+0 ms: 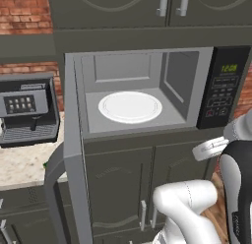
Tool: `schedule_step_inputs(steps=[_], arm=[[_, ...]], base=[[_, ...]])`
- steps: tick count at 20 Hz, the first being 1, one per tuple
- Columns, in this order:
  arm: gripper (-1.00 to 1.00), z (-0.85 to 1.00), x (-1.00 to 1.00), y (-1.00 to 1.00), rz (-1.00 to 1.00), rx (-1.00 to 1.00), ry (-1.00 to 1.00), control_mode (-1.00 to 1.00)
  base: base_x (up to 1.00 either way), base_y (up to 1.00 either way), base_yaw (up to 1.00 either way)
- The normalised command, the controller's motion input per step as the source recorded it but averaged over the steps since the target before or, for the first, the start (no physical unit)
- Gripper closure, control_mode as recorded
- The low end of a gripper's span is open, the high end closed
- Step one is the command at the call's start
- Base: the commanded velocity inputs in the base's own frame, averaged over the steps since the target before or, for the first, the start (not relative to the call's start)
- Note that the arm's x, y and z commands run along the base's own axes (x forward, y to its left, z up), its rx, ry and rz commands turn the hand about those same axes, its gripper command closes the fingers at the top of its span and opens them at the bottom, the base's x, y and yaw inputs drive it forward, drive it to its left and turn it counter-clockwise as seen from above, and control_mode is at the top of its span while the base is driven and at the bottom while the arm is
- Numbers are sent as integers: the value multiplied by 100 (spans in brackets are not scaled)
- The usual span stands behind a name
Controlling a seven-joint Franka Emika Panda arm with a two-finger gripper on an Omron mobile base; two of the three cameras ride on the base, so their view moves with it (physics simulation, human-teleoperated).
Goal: Place the sponge inside the microwave to prepare for sanitizing.
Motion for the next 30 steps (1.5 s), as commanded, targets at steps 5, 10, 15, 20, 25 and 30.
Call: schedule_step_inputs(steps=[5,10,15,20,25,30], arm=[[-100,0,0,0,0,0,0,100],[-100,0,0,0,0,0,0,100],[-100,0,0,0,0,0,0,100],[-100,0,0,0,0,0,0,100],[-100,0,0,0,0,0,0,100],[-100,0,0,0,0,0,0,100]], base=[[-52,-6,2],[-28,-7,6],[-12,-13,42],[-8,-25,61],[-39,-40,50],[-55,-33,32]])
